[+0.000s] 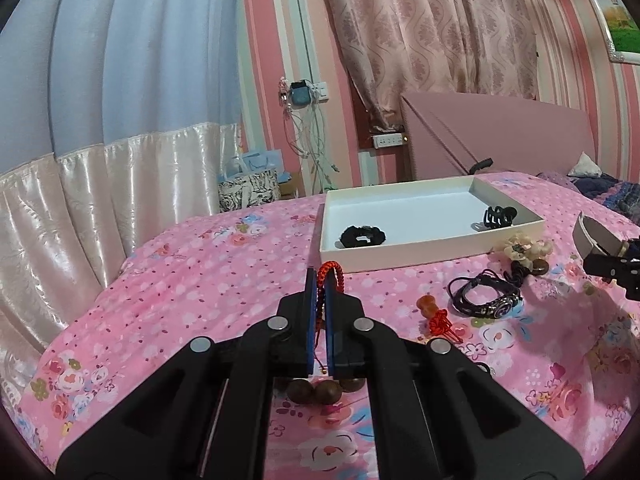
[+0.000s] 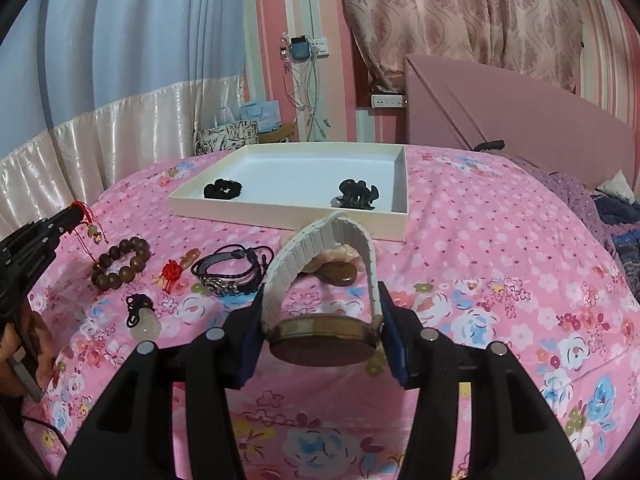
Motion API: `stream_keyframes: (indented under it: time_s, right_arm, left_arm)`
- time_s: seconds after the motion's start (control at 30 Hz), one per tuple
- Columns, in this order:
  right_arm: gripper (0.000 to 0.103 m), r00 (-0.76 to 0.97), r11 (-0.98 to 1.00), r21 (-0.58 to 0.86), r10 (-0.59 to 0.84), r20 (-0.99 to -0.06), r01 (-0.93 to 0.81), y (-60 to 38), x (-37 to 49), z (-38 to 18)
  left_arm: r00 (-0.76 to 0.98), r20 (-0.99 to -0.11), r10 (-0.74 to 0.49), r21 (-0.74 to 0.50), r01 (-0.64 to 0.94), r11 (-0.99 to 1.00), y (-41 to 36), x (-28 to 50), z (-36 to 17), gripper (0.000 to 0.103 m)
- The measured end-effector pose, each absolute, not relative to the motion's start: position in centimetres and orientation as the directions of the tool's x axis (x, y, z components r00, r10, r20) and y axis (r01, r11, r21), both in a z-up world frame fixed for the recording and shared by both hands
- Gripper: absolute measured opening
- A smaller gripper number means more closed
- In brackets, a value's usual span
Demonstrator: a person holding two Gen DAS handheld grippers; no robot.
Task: Organize jewelry
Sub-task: 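Carry the red cord bracelet and the watch toward the white tray with both tools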
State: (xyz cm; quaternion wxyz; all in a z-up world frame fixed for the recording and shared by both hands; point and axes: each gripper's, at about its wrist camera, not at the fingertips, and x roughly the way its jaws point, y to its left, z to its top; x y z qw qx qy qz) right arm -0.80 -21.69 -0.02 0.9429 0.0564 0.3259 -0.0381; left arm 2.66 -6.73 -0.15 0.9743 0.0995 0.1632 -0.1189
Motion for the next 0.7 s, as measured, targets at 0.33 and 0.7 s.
stream_keyframes:
  time_s: [0.33,0.7]
  right_arm:
    - [0.051,0.771,0.985,0.067,-0.081,-0.631,0.157,-22.11,-0.82,-0.09]
    - [0.051,0.783,0.988,0.063,-0.074,-0.618,0.143,-21.77,-1.09,0.19]
  left_arm:
    - [0.907,-0.367,-0.205,0.109,0.261,0.959,-6.05,3.49,-0.31,0.001]
    - [0.908,-0.363,-0.211,0.117,0.269,0.956,-6.47,3.27,-0.46,0.001]
